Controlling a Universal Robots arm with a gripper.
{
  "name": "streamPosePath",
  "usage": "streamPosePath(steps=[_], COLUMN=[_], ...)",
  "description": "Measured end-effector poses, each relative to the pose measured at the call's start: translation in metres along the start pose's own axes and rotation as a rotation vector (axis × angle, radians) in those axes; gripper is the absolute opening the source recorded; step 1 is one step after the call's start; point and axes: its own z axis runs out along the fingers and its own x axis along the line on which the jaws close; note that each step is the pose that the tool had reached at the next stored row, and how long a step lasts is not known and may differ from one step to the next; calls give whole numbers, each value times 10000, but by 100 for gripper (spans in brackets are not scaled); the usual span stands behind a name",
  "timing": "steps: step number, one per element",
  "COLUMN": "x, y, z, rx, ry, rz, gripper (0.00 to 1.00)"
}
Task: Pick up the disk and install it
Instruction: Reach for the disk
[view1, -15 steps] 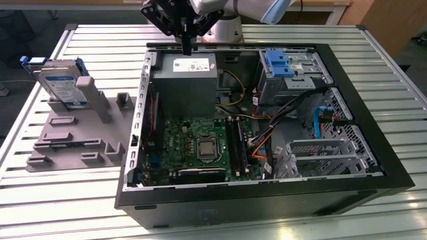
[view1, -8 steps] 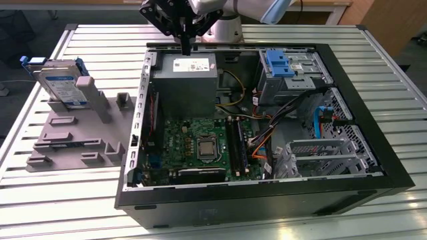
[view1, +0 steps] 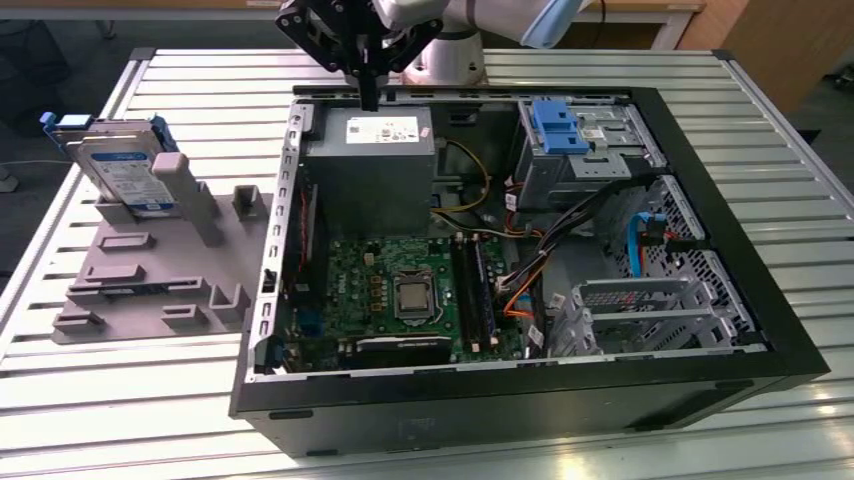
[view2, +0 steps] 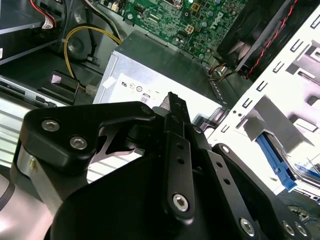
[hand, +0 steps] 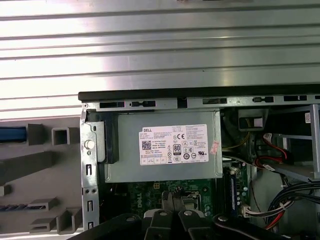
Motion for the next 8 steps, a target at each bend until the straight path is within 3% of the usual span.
streamPosePath(steps=[8], x=[33], y=[-3], z=[2], rx=[0], ry=[0], rz=[0], gripper=[11])
